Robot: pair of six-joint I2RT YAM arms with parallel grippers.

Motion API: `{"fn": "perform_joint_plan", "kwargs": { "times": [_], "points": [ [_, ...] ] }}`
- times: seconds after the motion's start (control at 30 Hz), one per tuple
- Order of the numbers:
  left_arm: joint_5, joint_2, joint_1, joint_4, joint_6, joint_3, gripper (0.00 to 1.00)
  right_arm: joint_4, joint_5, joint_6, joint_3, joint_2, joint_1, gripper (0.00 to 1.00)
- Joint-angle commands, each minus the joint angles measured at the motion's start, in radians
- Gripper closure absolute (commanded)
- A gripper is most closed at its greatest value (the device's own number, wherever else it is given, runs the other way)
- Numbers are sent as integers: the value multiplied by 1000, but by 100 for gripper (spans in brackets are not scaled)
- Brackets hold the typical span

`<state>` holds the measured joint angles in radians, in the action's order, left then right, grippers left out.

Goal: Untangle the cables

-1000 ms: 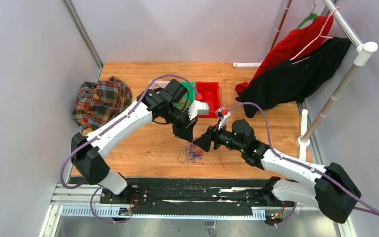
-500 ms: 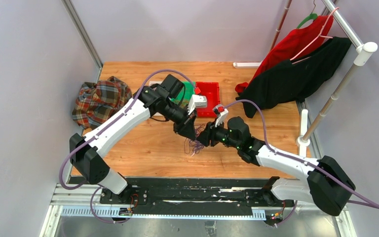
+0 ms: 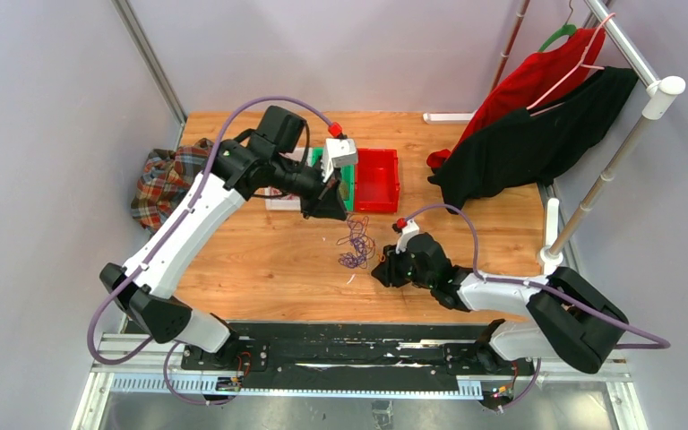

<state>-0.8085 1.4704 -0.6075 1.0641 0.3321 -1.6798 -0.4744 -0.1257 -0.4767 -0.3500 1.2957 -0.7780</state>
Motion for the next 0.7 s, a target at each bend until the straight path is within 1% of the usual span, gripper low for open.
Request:
{"fn": "perform_joint_plan", "kwargs": {
  "times": [0.0,0.1,0.17,0.27,0.47,0.57,0.67],
  "points": [
    [143,-61,6,17,72,-72,98,-40,58,-6,31,16,33,68],
    [233,-77,6,17,122,-104,99,-26,66,-15,34,-1,35,68],
    [254,-91,6,17,141,-97,98,-8,67,-18,29,-36,34,68],
    [233,-121,6,17,151,-35,98,41,77,-17,19,-134,35,68],
    [254,-148,6,17,181,134,98,195,105,42,-69,-342,35,75],
    [232,-151,6,16,203,167,97,222,81,70,-124,-410,36,78],
    [209,-135,6,16,187,154,96,226,47,93,-189,-420,38,81]
  ]
}}
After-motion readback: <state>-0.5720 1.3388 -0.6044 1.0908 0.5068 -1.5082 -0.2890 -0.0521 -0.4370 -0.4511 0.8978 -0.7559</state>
